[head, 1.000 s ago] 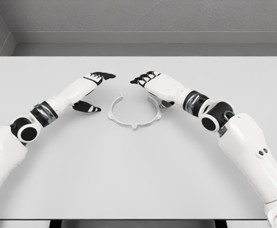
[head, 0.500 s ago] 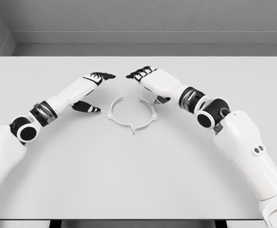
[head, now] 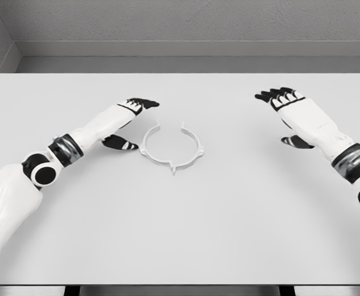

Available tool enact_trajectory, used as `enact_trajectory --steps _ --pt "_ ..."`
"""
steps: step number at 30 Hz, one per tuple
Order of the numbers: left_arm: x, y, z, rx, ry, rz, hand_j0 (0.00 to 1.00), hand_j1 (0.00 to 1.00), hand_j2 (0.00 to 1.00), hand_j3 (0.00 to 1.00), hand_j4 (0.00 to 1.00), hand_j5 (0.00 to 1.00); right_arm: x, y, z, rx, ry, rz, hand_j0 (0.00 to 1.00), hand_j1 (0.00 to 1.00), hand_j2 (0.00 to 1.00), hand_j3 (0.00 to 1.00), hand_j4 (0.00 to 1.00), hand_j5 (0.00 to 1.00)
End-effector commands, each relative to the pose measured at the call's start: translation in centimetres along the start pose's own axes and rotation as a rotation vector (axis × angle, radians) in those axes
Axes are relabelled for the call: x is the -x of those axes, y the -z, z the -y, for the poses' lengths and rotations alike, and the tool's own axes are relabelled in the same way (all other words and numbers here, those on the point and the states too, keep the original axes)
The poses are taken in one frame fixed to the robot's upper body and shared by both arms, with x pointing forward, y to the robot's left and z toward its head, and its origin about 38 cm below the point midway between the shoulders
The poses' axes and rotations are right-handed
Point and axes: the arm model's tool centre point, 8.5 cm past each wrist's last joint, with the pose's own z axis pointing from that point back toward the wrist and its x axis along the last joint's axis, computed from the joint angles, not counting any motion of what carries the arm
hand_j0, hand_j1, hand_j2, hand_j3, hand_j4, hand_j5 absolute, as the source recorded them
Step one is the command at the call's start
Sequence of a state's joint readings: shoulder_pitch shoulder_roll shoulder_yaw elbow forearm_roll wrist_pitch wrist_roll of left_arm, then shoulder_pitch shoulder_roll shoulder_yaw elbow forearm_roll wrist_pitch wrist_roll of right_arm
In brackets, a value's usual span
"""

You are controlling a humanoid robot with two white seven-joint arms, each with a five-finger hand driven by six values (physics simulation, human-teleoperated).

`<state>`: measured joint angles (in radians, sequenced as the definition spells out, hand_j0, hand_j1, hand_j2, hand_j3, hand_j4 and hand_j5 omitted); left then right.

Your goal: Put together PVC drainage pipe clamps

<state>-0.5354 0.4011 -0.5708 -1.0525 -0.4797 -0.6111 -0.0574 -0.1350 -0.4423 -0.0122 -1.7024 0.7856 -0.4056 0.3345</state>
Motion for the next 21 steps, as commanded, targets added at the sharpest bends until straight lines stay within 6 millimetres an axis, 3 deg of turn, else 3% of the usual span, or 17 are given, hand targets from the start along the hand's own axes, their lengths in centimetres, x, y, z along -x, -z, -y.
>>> enact_trajectory --steps 1,4,6,8,21 --pt "-0.2 0.2 0.1 -0.005 -0.008 0.006 1.0 1.0 1.0 1.0 1.0 1.0 1.5 -2.2 3.5 0.111 -0.024 0.039 1.0 1.0 1.0 1.0 1.0 1.0" --pt "-0.6 0.6 0.3 -0.006 -0.014 0.016 1.0 1.0 1.0 1.0 1.0 1.0 1.8 -2.7 2.8 0.101 0.0 0.028 1.0 1.0 1.0 1.0 1.0 1.0" --pt "-0.6 0.6 0.4 -0.005 -0.015 0.016 1.0 1.0 1.0 1.0 1.0 1.0 3.6 -3.1 1.5 0.075 0.039 -0.03 1.0 1.0 1.0 1.0 1.0 1.0" --pt "-0.7 0.6 0.5 -0.004 -0.015 0.017 1.0 1.0 1.0 1.0 1.0 1.0 5.0 -4.3 1.6 0.082 0.044 -0.075 1.0 1.0 1.0 1.0 1.0 1.0" --pt "-1.5 1.5 1.1 -0.013 -0.037 0.036 1.0 1.0 1.0 1.0 1.0 1.0 5.6 -4.3 1.1 0.074 0.059 -0.094 1.0 1.0 1.0 1.0 1.0 1.0"
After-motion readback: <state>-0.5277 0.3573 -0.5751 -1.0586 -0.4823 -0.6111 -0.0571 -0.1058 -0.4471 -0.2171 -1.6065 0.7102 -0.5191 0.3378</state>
